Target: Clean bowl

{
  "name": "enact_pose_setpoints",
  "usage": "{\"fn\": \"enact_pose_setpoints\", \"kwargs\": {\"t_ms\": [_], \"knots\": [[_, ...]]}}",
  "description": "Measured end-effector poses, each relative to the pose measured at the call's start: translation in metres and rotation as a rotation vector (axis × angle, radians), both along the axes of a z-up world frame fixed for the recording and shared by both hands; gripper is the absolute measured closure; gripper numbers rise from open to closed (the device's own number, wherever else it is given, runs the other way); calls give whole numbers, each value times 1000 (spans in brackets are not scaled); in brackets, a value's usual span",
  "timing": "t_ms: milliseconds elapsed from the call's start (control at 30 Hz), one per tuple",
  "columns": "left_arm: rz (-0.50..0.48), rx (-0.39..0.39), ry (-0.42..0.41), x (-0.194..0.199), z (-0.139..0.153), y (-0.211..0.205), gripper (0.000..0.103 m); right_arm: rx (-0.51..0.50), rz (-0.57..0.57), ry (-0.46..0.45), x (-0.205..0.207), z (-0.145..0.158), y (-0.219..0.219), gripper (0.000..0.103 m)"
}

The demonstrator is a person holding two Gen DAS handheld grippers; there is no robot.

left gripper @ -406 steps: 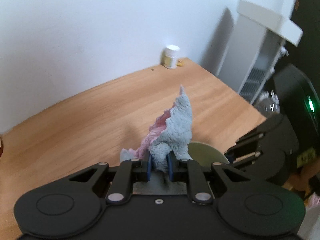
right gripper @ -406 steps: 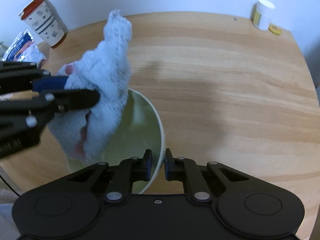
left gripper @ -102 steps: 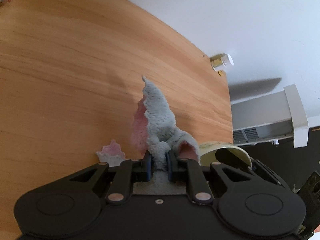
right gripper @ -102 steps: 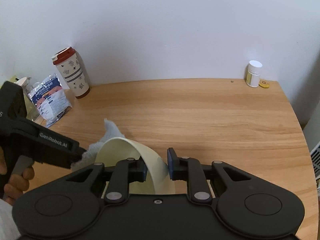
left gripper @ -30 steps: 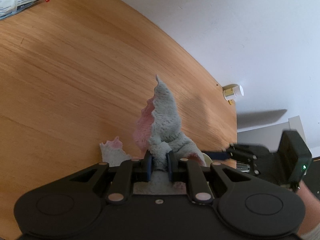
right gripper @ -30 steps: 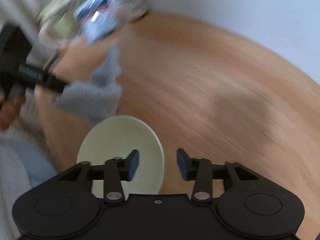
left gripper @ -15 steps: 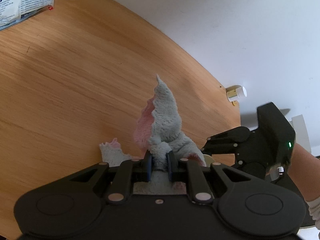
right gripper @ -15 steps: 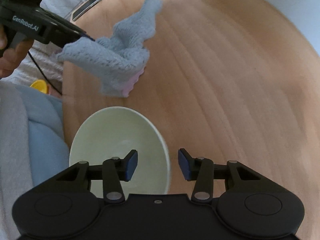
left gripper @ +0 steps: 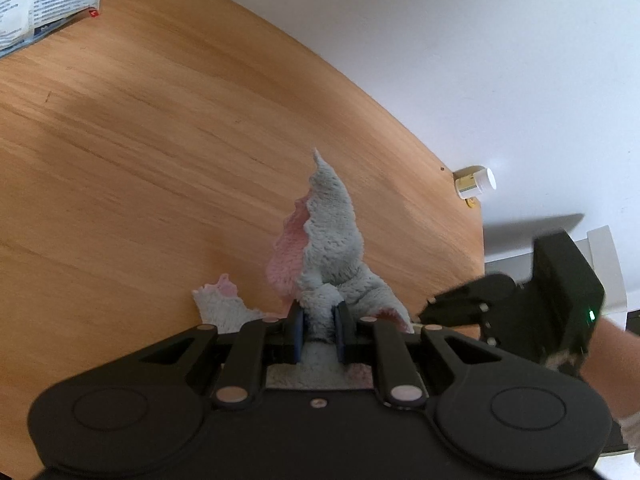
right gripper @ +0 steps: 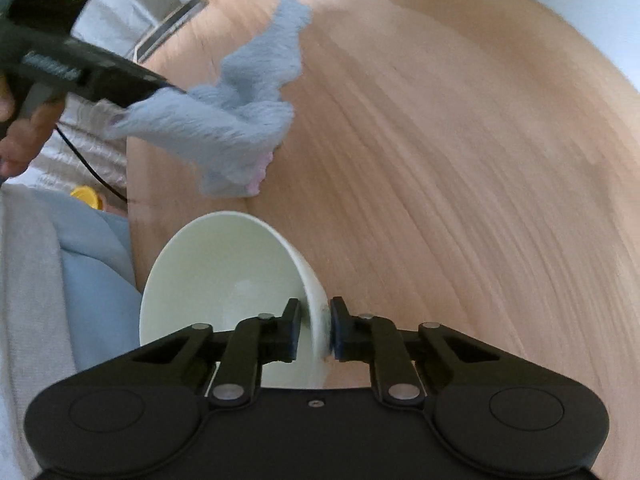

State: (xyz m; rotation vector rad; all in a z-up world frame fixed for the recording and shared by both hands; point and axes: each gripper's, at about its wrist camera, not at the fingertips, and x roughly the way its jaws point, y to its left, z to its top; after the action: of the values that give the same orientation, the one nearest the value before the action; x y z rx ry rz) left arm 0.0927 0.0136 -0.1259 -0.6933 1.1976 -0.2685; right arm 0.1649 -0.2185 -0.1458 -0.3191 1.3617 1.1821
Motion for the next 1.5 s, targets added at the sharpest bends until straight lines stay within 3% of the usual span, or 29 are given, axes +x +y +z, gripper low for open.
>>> {"fn": "enact_pose_setpoints", "kwargs": {"t_ms": [367, 633, 833, 1033, 1500], "knots": [[-68, -71, -27, 10, 5, -22, 89, -40, -279, -370, -80, 31, -21, 91], [-207, -86, -80, 20, 21, -61, 89, -65, -417, -541, -119, 38, -11, 89], [-308, -73, -142, 23, 38, -86, 89, -33, -498, -592, -130, 58, -16, 89], [-321, -62, -154, 20, 39, -88, 89, -27, -587, -617, -137, 66, -25, 87], [-137, -124, 16, 7, 0, -37, 89, 37, -770, -543, -151, 64, -47, 86]]}}
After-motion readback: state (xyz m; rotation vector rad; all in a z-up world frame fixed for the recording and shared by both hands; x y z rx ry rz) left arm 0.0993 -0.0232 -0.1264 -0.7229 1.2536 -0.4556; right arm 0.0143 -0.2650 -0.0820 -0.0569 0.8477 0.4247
